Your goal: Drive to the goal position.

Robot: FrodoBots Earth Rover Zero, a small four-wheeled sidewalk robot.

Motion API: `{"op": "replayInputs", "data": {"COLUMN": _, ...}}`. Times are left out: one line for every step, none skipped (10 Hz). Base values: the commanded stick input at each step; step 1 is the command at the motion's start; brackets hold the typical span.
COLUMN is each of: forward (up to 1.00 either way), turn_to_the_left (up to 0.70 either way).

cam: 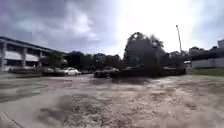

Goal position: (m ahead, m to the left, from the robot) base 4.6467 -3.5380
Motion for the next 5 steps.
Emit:
{"op": "replayInputs", "data": {"forward": 0.70, "turn_to_the_left": 0.35}}
{"op": "replayInputs", "data": {"forward": 0.70, "turn_to_the_left": 0.33}}
{"op": "replayInputs", "data": {"forward": 0.70, "turn_to_the_left": 0.22}}
{"op": "replayInputs", "data": {"forward": 0.70, "turn_to_the_left": 0.10}}
{"op": "replayInputs", "data": {"forward": 0.70, "turn_to_the_left": 0.00}}
